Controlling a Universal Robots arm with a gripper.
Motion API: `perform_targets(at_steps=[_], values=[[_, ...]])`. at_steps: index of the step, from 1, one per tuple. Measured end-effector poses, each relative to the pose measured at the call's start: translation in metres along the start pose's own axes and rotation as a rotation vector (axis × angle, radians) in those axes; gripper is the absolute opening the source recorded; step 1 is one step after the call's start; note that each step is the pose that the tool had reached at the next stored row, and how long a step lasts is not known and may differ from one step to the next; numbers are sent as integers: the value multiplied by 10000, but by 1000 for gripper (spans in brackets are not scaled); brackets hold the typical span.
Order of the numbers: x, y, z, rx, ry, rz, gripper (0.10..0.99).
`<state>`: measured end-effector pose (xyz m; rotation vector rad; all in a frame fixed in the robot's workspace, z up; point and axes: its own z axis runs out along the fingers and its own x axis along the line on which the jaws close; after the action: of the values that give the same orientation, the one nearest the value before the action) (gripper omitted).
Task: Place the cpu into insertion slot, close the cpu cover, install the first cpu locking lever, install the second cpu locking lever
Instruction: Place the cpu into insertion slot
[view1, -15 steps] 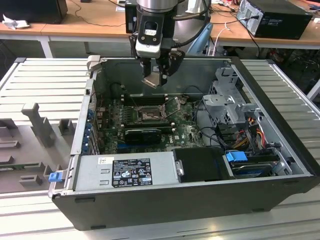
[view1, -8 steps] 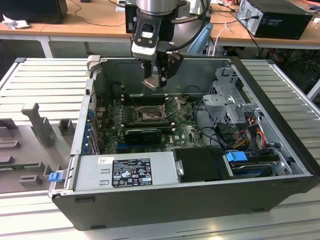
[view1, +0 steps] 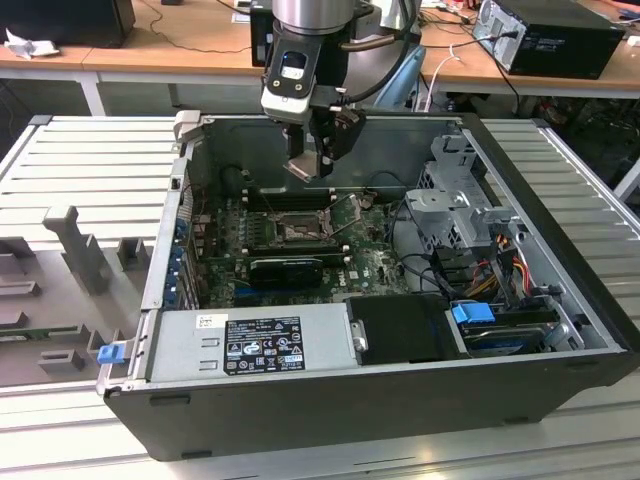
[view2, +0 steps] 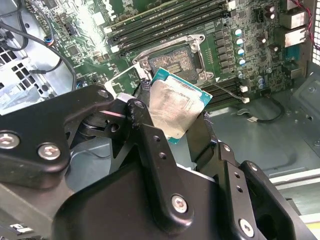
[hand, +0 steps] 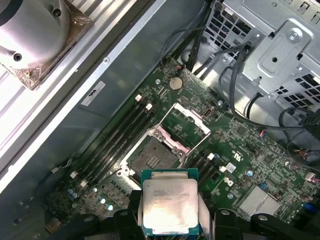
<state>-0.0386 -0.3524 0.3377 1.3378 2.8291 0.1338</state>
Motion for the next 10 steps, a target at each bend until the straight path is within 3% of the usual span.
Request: perform_targets(at_steps=[10], values=[[-1,-4,48,-3,-11,157,533]])
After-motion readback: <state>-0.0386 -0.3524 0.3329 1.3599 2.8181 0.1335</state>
